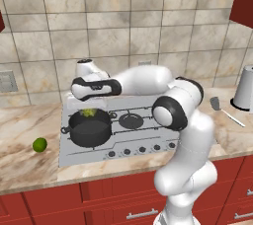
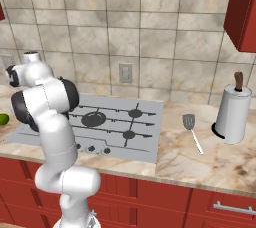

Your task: Put the broccoli and lime in the pot. Retrieve the spatula and lightly stir the vegetables in the pot.

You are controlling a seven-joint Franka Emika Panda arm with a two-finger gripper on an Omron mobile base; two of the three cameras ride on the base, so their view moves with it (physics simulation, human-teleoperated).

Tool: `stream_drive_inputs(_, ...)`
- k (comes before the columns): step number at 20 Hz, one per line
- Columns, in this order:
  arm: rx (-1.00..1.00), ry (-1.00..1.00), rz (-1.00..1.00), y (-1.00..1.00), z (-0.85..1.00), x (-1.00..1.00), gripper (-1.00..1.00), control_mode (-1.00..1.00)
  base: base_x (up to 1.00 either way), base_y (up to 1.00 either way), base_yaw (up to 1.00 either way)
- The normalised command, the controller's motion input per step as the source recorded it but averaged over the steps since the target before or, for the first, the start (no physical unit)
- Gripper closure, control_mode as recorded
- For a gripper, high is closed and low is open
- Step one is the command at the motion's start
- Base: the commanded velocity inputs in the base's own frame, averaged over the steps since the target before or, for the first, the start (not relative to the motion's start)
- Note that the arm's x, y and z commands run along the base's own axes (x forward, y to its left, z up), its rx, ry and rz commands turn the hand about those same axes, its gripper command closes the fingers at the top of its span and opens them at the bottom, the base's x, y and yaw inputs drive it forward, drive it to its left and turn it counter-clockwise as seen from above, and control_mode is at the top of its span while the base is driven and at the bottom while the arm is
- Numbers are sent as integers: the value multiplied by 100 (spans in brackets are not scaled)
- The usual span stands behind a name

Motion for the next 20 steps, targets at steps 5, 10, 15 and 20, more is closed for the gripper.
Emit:
stream_drive_inputs(5, 0, 0, 0, 1, -17, 37, 100, -100, 0, 0, 0)
stream_drive_inputs(10, 0, 0, 6, 0, -56, 7, 100, -100, 0, 0, 0)
stream_drive_inputs(15, 0, 0, 5, 0, -60, 0, 100, -100, 0, 0, 0)
stream_drive_inputs(20, 0, 0, 5, 0, -18, 0, 100, -100, 0, 0, 0)
